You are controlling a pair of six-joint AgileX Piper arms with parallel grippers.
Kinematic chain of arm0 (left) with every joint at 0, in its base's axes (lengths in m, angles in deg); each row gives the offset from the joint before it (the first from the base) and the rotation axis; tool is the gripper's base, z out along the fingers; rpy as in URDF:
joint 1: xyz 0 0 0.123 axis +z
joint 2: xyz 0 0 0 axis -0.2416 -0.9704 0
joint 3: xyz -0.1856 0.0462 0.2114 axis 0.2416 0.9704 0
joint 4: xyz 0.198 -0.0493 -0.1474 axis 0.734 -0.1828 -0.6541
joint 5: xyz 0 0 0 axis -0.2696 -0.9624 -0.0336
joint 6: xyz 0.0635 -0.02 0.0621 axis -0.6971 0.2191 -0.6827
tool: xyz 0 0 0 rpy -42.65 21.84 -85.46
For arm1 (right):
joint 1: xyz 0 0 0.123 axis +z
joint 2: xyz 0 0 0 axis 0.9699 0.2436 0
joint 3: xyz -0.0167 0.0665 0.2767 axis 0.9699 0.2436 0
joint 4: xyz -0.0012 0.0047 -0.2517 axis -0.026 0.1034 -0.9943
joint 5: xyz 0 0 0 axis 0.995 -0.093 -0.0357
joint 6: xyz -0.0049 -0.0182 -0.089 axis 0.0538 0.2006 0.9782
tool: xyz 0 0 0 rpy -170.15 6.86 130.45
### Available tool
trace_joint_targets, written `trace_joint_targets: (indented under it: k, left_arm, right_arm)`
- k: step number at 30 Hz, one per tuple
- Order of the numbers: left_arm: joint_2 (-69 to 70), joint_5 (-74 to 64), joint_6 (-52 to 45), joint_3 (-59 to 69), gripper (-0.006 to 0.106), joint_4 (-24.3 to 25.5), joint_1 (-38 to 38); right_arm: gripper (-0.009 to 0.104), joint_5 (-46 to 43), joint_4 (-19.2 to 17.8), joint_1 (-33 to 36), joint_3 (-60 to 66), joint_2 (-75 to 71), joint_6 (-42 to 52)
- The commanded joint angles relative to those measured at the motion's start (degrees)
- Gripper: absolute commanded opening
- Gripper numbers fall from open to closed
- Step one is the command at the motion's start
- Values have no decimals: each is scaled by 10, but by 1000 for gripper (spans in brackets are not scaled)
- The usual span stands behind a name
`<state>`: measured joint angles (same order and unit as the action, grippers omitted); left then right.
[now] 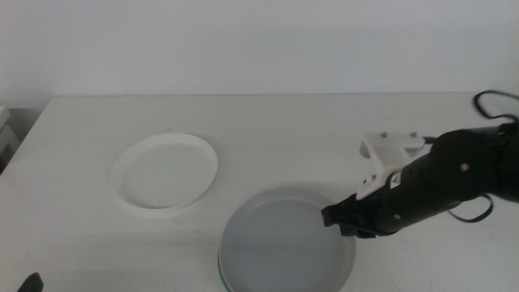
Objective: Stack the three bowls on top of each other.
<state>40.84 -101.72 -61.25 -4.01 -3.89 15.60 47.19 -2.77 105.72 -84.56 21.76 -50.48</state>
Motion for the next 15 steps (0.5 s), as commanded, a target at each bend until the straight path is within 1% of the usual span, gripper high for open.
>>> trace_joint_targets:
  k: [1, 9, 12, 15]
  left_arm:
    - [8, 42, 6, -2, 105, 0, 1]
    - [8, 42, 6, -2, 105, 0, 1]
    - [8, 42, 6, -2, 105, 0, 1]
    - [8, 42, 6, -2, 105, 0, 1]
  right_arm:
    - [-1, -40, 5, 4, -12, -1, 2]
    - [0, -44, 4, 7, -12, 30, 6]
    - [6, -41, 4, 7, -12, 32, 8]
    - [18, -40, 4, 7, -12, 31, 8]
